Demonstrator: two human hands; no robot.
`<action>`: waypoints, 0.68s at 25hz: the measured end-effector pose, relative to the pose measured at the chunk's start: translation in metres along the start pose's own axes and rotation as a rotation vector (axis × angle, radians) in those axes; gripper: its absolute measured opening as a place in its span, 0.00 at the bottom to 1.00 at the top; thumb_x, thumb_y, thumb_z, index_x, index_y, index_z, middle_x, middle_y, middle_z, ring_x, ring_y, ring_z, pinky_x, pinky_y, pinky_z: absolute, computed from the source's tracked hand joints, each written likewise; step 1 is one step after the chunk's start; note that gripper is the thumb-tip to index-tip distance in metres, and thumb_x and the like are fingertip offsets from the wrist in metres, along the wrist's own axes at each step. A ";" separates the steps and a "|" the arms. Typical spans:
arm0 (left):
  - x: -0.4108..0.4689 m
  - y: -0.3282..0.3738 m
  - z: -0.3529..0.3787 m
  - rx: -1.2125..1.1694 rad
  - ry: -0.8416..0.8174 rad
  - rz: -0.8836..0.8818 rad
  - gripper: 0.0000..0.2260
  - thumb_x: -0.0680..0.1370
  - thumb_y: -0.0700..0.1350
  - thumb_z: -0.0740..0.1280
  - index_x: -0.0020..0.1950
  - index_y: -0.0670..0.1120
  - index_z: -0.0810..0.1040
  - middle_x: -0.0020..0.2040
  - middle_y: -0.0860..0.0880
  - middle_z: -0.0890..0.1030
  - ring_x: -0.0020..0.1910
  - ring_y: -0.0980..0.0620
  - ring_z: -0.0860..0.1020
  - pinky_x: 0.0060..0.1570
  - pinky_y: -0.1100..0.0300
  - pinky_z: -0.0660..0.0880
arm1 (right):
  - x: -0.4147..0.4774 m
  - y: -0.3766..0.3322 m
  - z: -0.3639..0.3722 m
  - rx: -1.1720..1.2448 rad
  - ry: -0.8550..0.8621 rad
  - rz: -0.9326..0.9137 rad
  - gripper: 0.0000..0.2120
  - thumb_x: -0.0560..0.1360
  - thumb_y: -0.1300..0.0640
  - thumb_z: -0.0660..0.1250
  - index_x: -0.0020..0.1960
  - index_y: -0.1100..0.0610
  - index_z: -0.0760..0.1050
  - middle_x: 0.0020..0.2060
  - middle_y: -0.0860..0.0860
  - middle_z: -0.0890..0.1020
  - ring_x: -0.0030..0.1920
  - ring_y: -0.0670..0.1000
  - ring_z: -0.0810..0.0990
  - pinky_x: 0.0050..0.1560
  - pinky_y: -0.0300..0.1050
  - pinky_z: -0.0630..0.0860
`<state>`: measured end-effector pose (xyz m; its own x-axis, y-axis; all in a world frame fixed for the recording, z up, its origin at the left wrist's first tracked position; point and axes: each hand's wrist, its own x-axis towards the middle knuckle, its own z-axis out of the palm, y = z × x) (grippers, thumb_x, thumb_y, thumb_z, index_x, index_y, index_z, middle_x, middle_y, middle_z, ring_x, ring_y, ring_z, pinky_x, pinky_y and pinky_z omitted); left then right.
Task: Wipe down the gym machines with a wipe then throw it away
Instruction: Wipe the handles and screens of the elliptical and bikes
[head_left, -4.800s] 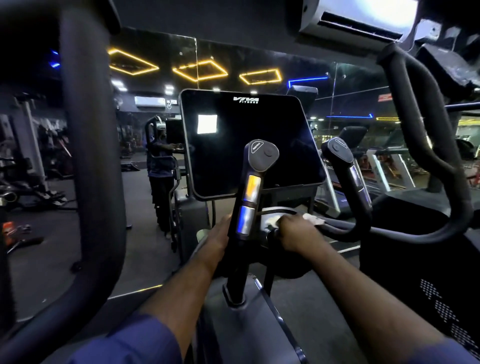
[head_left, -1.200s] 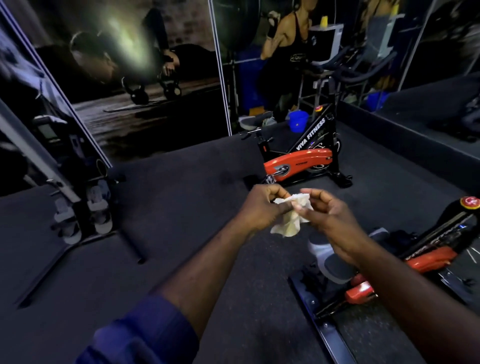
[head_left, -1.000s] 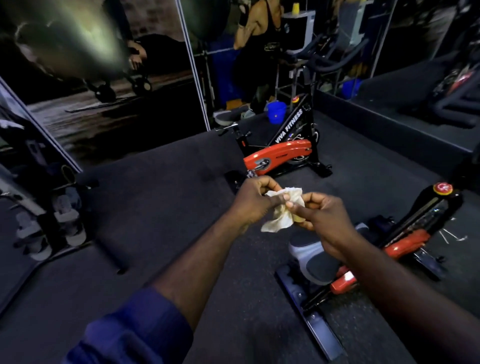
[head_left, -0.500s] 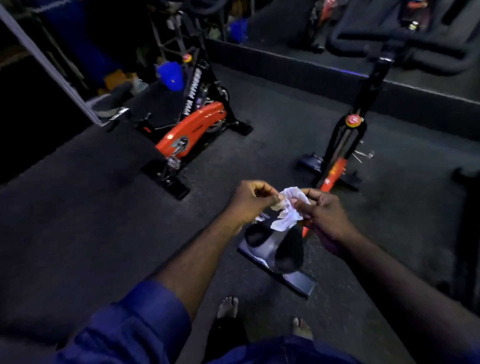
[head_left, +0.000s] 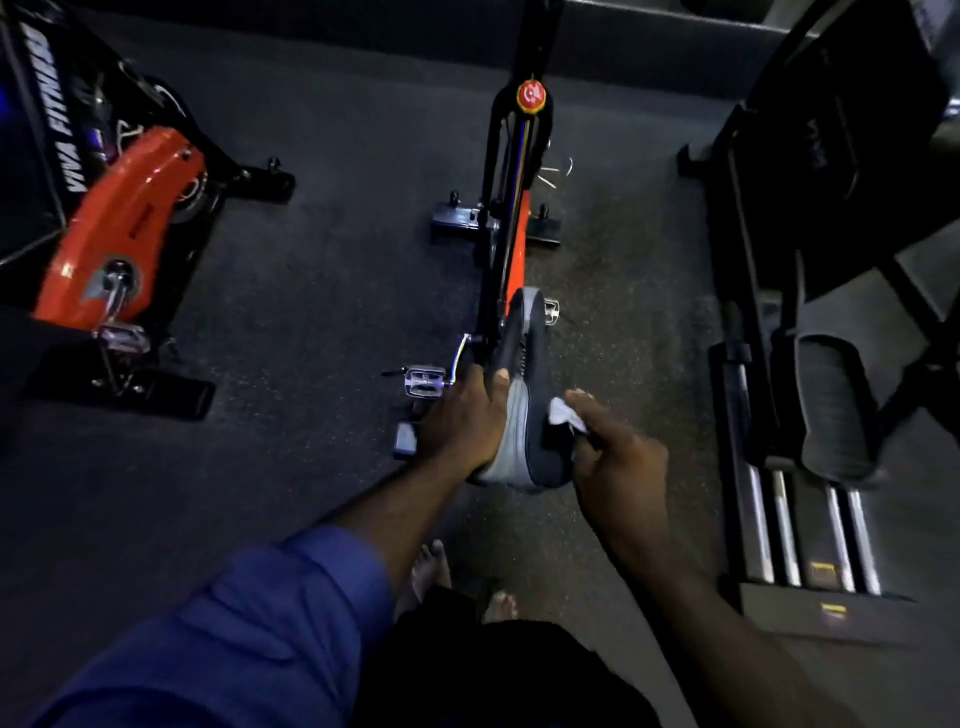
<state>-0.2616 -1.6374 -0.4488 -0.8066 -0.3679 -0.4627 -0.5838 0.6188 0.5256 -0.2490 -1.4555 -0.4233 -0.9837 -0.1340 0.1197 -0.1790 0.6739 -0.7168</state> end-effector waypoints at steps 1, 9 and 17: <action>0.000 0.003 -0.001 0.024 0.009 -0.024 0.25 0.86 0.63 0.49 0.68 0.47 0.74 0.67 0.38 0.80 0.65 0.34 0.78 0.61 0.43 0.73 | -0.006 0.003 0.010 -0.027 -0.042 -0.056 0.22 0.73 0.71 0.71 0.64 0.55 0.84 0.63 0.49 0.84 0.62 0.42 0.81 0.67 0.35 0.74; 0.009 -0.002 0.013 -0.028 0.097 -0.029 0.27 0.85 0.65 0.49 0.68 0.50 0.78 0.67 0.39 0.80 0.65 0.36 0.78 0.61 0.45 0.72 | -0.050 0.032 0.044 -0.205 -0.180 -0.296 0.27 0.85 0.48 0.60 0.80 0.60 0.65 0.81 0.56 0.65 0.82 0.53 0.59 0.82 0.50 0.57; 0.017 -0.008 0.020 -0.017 0.163 0.004 0.30 0.82 0.67 0.47 0.65 0.50 0.79 0.67 0.38 0.80 0.65 0.35 0.77 0.64 0.43 0.73 | -0.091 0.022 0.029 -0.472 -0.261 -0.349 0.40 0.85 0.34 0.54 0.83 0.64 0.55 0.83 0.59 0.55 0.84 0.56 0.50 0.82 0.56 0.58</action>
<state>-0.2690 -1.6341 -0.4751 -0.8125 -0.4740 -0.3394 -0.5809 0.6094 0.5396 -0.1626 -1.4495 -0.4694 -0.8411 -0.5354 0.0773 -0.5338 0.7982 -0.2792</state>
